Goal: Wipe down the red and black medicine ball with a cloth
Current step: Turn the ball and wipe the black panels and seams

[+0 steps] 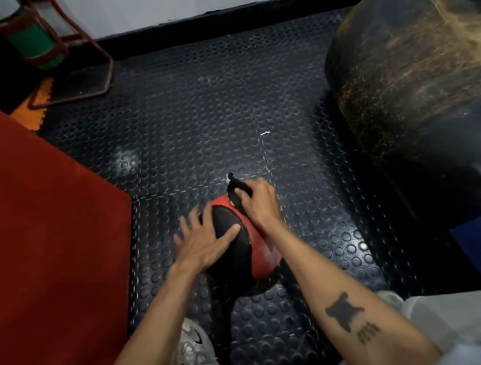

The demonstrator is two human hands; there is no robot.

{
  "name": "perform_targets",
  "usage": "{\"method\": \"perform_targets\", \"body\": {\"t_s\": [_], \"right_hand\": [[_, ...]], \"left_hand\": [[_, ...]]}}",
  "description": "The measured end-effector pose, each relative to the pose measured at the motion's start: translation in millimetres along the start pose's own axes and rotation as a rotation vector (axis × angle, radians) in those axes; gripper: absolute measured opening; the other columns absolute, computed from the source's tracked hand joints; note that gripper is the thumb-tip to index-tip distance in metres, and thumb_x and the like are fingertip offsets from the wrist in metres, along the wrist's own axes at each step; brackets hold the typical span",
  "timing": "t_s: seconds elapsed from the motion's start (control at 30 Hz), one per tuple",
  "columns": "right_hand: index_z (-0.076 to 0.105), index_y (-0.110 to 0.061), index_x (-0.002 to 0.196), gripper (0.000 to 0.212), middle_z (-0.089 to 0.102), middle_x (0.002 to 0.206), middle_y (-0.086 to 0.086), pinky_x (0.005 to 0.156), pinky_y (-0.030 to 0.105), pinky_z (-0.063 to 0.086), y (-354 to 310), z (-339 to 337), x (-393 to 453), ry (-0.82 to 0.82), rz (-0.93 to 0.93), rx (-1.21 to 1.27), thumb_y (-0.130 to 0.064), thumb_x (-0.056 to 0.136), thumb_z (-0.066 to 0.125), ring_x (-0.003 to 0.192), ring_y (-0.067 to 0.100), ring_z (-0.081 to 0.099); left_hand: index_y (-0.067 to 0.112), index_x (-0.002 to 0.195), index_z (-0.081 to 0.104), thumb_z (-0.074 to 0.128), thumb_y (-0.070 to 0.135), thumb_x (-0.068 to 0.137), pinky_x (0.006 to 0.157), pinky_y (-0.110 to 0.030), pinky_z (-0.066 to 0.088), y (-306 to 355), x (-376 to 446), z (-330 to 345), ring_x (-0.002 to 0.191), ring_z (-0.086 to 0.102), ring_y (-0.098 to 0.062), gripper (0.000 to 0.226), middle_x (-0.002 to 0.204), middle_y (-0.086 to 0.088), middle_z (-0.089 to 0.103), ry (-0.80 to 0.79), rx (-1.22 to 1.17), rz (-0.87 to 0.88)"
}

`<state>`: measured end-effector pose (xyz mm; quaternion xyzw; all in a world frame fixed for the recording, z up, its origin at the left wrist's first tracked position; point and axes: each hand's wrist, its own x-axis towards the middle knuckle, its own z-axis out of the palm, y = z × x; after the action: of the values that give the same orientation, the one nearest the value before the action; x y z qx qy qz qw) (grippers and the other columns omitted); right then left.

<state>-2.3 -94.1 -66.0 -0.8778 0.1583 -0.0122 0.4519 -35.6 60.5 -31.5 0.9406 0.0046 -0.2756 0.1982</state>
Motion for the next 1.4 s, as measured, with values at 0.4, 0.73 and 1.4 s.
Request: {"method": "perform_targets", "body": {"t_s": [0.4, 0.73, 1.4], "right_hand": [[0.072, -0.029, 0.114, 0.027, 0.06, 0.092, 0.001, 0.081, 0.035, 0.048, 10, 11, -81, 0.292, 0.045, 0.101, -0.024, 0.09, 0.06, 0.09, 0.023, 0.059], [0.063, -0.029, 0.13, 0.034, 0.054, 0.097, 0.004, 0.088, 0.028, 0.042, 9, 15, -106, 0.328, 0.087, 0.118, -0.031, 0.097, 0.052, 0.093, 0.019, 0.054], [0.072, -0.007, 0.112, 0.027, 0.063, 0.094, 0.016, 0.077, 0.028, 0.037, 18, 5, -61, 0.216, 0.237, 0.128, -0.025, 0.098, 0.056, 0.092, 0.029, 0.06]], "left_hand": [[0.05, 0.153, 0.006, 0.047, 0.052, 0.097, 0.12, -0.054, 0.006, -10, 6, 17, 0.149, -0.006, -0.034, 0.069, 0.164, 0.009, -0.01, -0.014, -0.197, 0.087], [0.047, 0.154, 0.008, 0.049, 0.047, 0.097, 0.12, -0.056, 0.007, -13, 12, 15, 0.148, -0.003, -0.037, 0.069, 0.164, 0.007, -0.007, 0.003, -0.271, 0.046], [0.047, 0.153, 0.004, 0.05, 0.041, 0.098, 0.118, -0.06, 0.01, -29, -9, 19, 0.148, -0.003, -0.037, 0.073, 0.162, 0.012, -0.011, -0.004, -0.311, 0.07]]}}
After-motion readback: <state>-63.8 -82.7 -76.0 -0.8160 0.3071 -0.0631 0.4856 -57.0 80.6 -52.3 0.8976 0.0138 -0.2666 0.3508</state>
